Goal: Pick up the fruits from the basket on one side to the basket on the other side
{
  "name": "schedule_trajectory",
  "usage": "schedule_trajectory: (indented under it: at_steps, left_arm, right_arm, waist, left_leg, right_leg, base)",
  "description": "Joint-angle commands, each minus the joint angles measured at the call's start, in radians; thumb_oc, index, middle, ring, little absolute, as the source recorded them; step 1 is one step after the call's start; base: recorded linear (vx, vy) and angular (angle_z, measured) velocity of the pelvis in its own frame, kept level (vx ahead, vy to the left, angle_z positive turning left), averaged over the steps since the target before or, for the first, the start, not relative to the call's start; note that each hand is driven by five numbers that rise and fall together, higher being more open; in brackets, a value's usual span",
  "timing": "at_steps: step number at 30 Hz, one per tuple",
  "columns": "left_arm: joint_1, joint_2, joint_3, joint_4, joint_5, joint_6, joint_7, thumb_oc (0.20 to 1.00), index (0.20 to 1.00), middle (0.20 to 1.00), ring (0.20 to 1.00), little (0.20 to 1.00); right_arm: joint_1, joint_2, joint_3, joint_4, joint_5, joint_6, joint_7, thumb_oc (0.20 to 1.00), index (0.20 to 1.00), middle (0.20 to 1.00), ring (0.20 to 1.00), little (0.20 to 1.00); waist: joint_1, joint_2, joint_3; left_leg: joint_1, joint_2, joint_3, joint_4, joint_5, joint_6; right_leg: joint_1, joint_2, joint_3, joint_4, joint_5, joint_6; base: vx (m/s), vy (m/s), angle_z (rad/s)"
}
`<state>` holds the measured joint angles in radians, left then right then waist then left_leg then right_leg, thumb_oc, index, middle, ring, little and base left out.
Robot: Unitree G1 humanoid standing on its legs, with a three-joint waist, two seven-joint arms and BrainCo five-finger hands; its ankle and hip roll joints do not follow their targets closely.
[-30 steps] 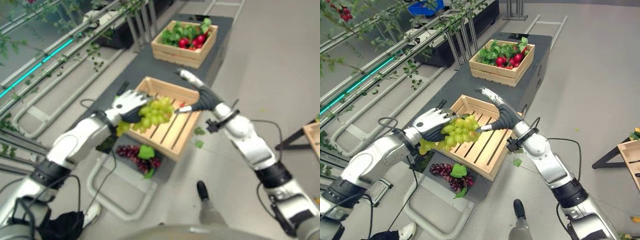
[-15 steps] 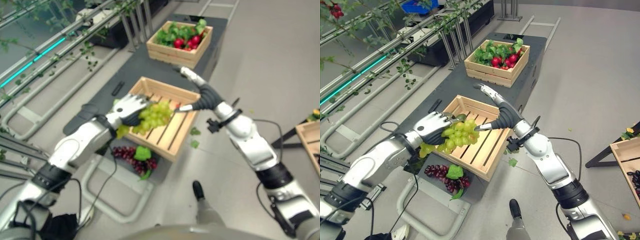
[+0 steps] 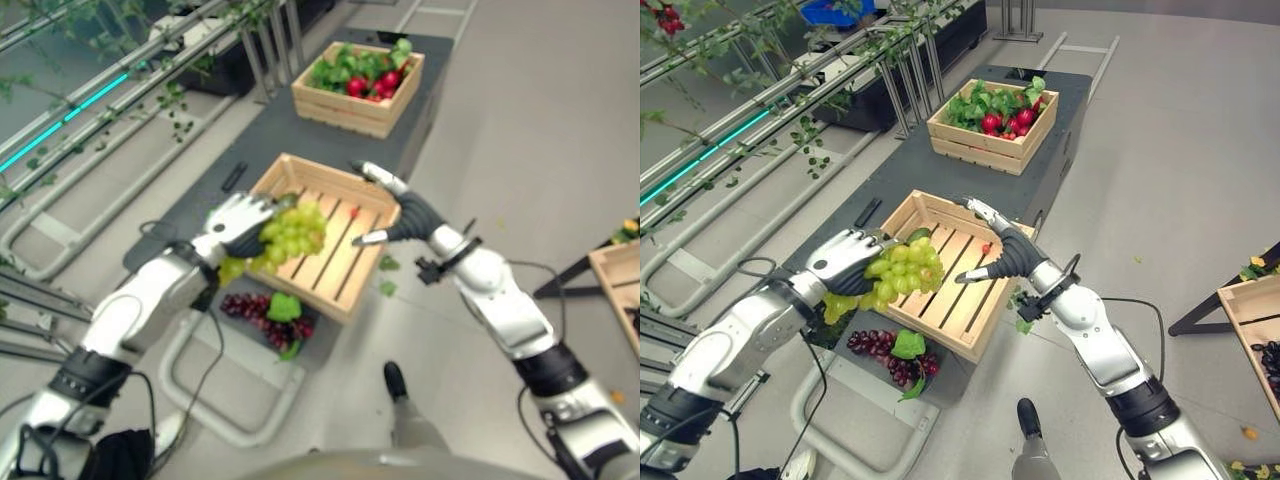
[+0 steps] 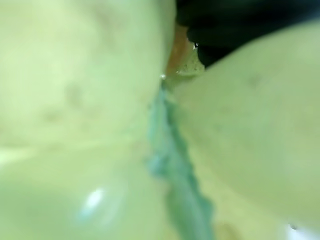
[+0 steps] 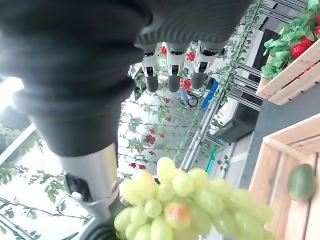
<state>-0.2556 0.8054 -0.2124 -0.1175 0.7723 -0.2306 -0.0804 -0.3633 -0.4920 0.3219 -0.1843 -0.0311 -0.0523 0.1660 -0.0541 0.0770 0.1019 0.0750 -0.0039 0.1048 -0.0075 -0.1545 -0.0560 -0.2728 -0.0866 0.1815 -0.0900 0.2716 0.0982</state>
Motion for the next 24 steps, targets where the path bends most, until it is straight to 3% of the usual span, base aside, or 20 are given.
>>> schedule_trajectory:
  at_steps: [1, 8, 24]
  left_arm:
    - [-0.165, 0.010, 0.034, -0.110, -0.067, -0.004, 0.046, 0.200, 0.200, 0.200, 0.200, 0.200]
    - [-0.220, -0.033, -0.052, -0.055, -0.046, 0.012, 0.095, 0.200, 0.200, 0.200, 0.200, 0.200]
    - [-0.227, -0.062, -0.067, -0.083, -0.061, 0.012, 0.097, 0.200, 0.200, 0.200, 0.200, 0.200]
  right_arm:
    - [-0.068, 0.039, 0.021, -0.025, -0.028, -0.044, 0.002, 1.000, 1.000, 1.000, 1.000, 1.000]
    - [-0.106, 0.064, 0.081, 0.015, -0.014, -0.037, 0.001, 1.000, 1.000, 1.000, 1.000, 1.000]
    - [-0.149, 0.100, 0.145, 0.076, -0.054, -0.037, -0.024, 1.000, 1.000, 1.000, 1.000, 1.000]
  waist:
    - [0.008, 0.015, -0.010]
    - [0.009, 0.010, -0.009]
    - [0.017, 0.009, -0.009]
  left_leg:
    - [-0.131, -0.012, -0.046, 0.016, 0.042, 0.016]
    - [-0.133, -0.014, -0.047, 0.015, 0.056, 0.017]
    - [-0.128, -0.016, -0.051, 0.010, 0.054, 0.019]
  right_leg:
    - [0.146, -0.019, -0.026, 0.048, -0.270, 0.033]
    - [0.140, -0.019, -0.024, 0.051, -0.259, 0.033]
    - [0.144, -0.021, -0.027, 0.047, -0.258, 0.033]
  base:
    - [0.00, 0.000, 0.00]
    - [-0.01, 0.001, 0.00]
    - [0.00, 0.000, 0.00]
